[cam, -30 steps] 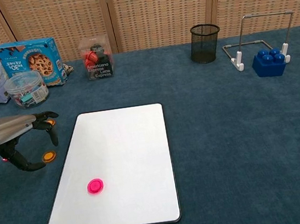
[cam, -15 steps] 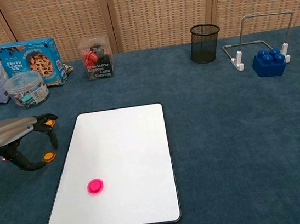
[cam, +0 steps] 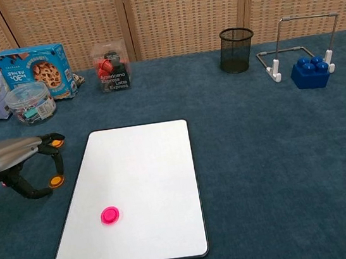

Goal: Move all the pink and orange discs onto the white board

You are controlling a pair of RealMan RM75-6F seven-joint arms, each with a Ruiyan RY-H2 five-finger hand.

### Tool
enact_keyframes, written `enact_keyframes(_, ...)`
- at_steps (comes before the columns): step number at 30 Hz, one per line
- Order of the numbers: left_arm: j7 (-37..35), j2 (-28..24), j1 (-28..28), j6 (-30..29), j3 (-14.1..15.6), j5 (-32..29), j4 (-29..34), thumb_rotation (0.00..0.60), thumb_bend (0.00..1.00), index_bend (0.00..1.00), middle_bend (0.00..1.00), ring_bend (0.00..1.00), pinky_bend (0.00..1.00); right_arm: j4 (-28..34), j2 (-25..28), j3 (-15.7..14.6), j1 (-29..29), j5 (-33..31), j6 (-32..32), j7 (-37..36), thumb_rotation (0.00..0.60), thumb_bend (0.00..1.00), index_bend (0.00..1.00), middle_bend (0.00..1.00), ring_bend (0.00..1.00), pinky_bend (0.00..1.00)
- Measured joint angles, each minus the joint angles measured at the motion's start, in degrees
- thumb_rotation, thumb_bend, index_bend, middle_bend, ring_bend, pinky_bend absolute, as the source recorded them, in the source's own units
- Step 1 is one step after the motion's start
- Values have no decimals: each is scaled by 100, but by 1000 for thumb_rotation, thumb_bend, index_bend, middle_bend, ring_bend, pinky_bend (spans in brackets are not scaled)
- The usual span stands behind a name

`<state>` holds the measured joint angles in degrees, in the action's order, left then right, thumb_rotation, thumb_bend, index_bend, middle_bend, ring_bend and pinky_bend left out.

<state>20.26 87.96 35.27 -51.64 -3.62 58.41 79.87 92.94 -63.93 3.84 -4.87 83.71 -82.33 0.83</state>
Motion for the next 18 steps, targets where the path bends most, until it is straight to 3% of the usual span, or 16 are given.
enact_keyframes(12,141,-41,-8,-100,-29,-91,143,600,354,513,0,0,0,6,7,-3,1,-1,5,-25,600,0,0,0,0,0)
enact_keyframes(18,74,-234,51,-170,-187,-2,555,600,353,519,0,0,0,7,6,-3,2,-4,4,-26,600,0,0,0,0,0)
